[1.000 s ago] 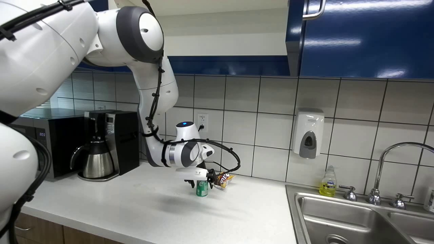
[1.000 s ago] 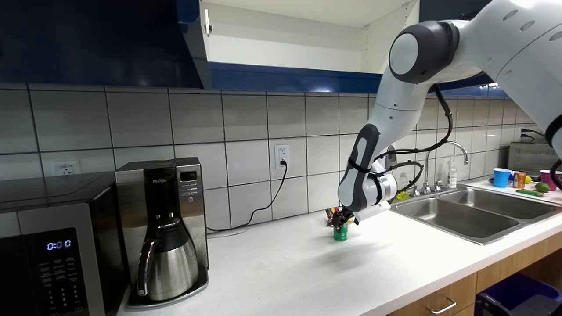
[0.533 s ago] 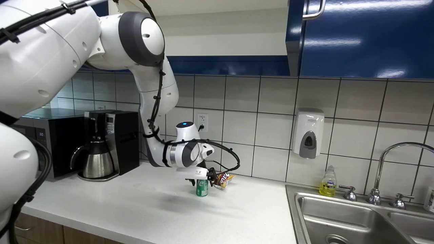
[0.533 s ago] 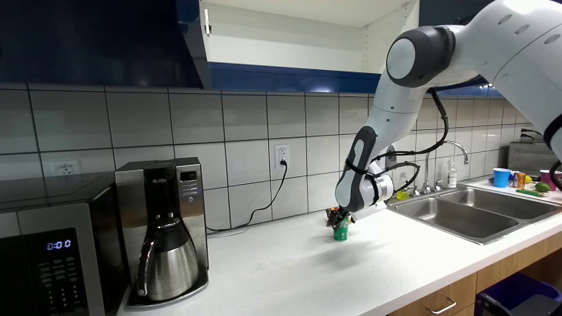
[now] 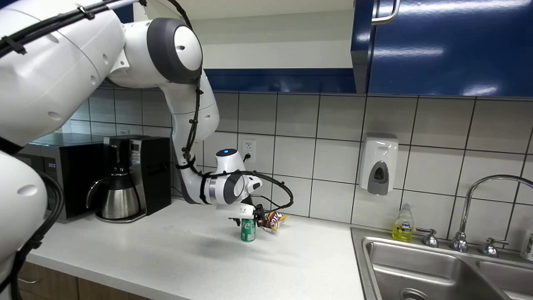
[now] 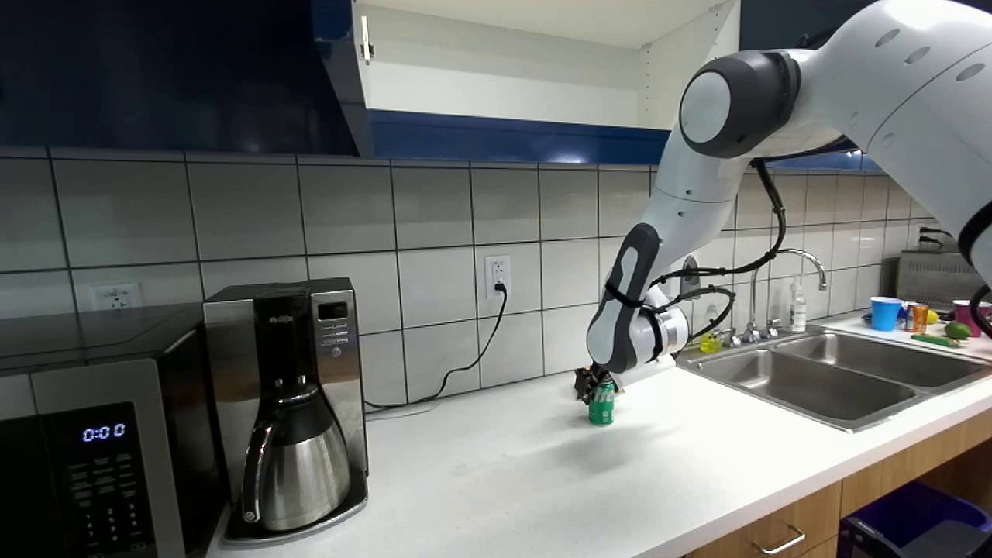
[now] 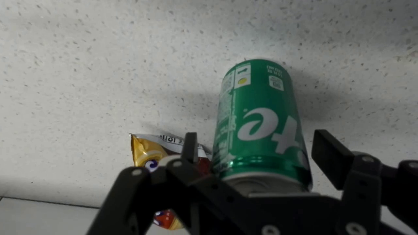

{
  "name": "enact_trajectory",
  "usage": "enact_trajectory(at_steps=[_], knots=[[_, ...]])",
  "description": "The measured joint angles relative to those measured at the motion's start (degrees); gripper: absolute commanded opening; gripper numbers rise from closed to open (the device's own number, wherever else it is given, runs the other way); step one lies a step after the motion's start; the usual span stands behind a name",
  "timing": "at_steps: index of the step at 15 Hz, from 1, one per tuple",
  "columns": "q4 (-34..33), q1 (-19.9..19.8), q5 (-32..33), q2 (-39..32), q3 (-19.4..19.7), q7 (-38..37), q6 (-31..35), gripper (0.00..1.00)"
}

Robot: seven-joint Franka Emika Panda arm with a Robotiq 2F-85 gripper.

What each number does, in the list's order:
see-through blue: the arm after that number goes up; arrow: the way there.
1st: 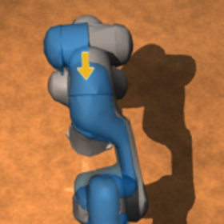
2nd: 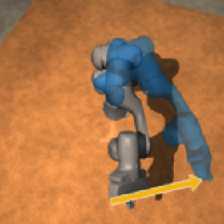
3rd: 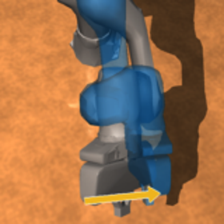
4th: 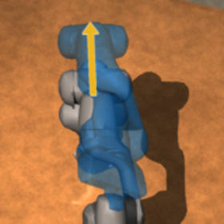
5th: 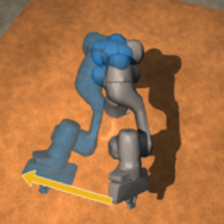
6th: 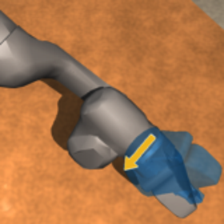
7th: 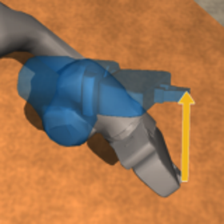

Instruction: Put the green can inside the open upper cabinet.

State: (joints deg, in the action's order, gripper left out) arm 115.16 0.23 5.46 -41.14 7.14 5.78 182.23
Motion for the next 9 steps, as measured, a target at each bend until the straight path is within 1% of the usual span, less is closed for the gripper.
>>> enact_trajectory(at_steps=[2, 3, 9], knots=[[-0.3, 0.0, 0.0, -0.1, -0.1, -0.1, 0.0, 0.42], [-0.4, 0.0, 0.0, -0.1, -0.1, -0.1, 0.0, 0.39], [-0.6, 0.0, -0.1, -0.1, 0.0, -0.9, 0.0, 0.39]])
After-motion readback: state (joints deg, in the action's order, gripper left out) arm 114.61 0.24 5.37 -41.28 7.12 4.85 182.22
